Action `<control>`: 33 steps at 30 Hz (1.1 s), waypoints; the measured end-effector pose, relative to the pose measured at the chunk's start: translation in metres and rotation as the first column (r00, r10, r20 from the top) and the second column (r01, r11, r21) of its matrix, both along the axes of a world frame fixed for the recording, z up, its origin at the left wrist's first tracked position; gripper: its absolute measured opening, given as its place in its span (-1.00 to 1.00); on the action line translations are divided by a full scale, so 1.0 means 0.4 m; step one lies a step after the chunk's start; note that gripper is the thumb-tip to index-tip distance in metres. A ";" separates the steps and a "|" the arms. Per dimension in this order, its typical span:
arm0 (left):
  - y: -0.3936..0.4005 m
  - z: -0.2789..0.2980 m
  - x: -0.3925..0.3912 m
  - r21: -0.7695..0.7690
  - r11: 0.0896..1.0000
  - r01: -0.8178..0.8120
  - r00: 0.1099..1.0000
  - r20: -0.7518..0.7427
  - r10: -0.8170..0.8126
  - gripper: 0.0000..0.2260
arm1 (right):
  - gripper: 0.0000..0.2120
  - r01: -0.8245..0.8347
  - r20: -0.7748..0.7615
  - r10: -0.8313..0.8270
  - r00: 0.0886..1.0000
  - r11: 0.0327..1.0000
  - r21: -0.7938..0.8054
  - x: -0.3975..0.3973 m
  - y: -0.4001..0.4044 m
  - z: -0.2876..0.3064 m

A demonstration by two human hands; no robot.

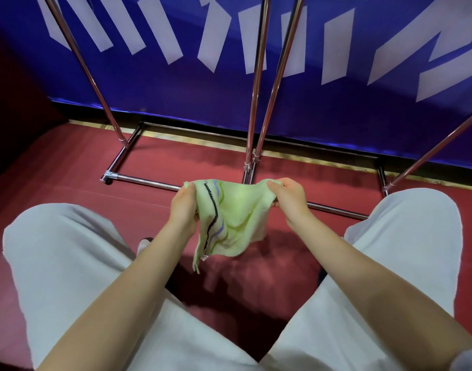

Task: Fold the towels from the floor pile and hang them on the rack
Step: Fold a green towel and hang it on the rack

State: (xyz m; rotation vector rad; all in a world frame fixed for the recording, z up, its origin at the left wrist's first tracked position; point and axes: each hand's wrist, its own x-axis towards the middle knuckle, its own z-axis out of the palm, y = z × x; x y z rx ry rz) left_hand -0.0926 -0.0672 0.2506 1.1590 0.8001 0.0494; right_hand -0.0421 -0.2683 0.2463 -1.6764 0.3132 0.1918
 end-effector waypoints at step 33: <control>-0.196 0.090 0.018 -0.072 0.949 0.306 0.939 0.188 -0.288 -0.66 | -0.82 -0.031 0.635 0.394 0.664 0.864 -0.503 -0.023 -0.004 0.053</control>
